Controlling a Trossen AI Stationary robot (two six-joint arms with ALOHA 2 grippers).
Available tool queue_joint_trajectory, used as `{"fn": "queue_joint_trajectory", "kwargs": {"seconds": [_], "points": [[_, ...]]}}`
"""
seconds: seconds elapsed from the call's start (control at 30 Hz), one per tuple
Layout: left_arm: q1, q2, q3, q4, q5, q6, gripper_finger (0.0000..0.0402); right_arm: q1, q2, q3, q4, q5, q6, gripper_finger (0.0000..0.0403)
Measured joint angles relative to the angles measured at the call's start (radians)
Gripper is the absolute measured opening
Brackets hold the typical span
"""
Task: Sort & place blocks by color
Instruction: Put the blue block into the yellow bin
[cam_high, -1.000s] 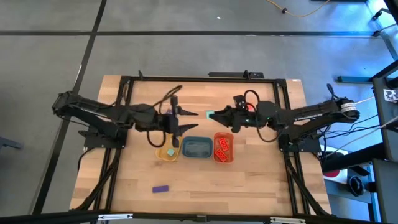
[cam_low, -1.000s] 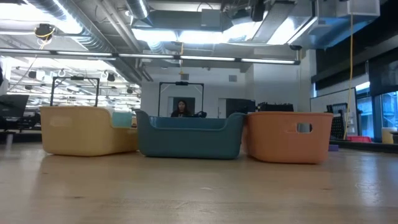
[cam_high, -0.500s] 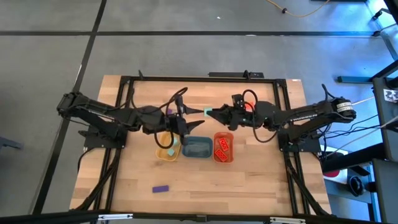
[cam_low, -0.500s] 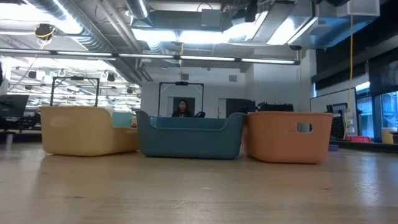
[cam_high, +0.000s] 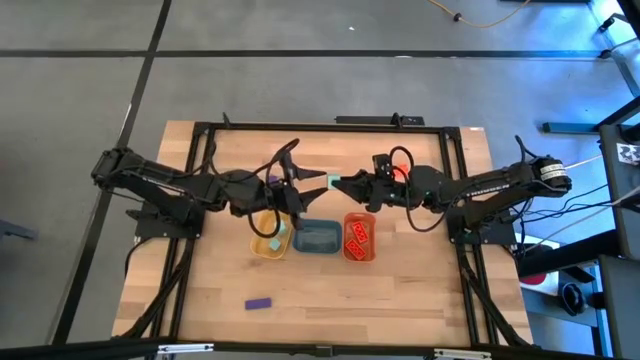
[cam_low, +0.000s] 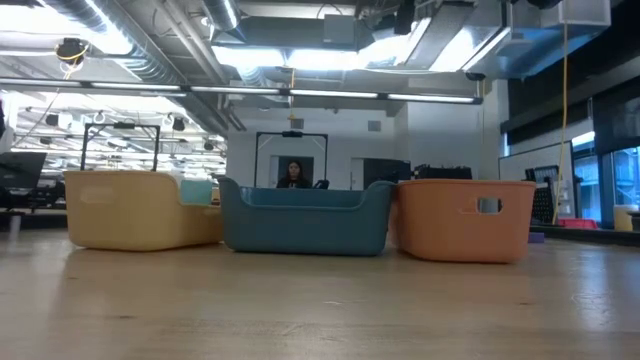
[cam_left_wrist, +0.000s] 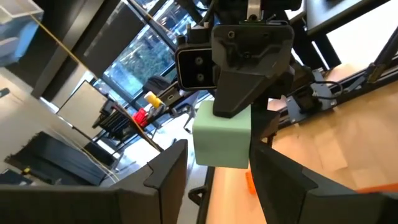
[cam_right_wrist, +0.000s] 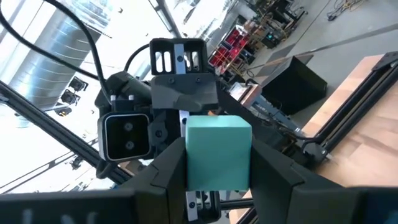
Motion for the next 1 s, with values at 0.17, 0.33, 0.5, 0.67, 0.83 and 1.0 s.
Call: {"fn": "queue_joint_trajectory", "kwargs": {"seconds": [0.17, 0.33, 0.5, 0.67, 0.83, 1.0], "points": [[0.000, 0.015, -0.001, 0.011, 0.059, 0.000, 0.0165, 0.002, 0.000, 0.000, -0.007, -0.011, 0.000, 0.0134], [0.012, 0.035, -0.002, 0.056, 0.058, 0.000, 0.0165, 0.008, 0.000, 0.000, -0.007, -0.018, 0.000, 0.0134], [0.012, 0.042, -0.002, 0.066, 0.091, -0.028, 0.0165, 0.015, -0.001, 0.000, -0.015, -0.019, 0.003, 0.0134], [0.007, 0.047, -0.002, 0.069, 0.123, -0.036, 0.0165, 0.018, 0.000, 0.000, -0.016, -0.022, 0.003, 0.0134], [0.007, 0.050, -0.002, 0.068, 0.117, -0.048, 0.0150, 0.017, 0.000, 0.000, -0.021, -0.022, 0.003, 0.0134], [0.006, 0.050, -0.002, 0.066, 0.113, -0.057, 0.0125, 0.017, 0.000, 0.000, -0.023, -0.029, 0.000, 0.0134]]}}
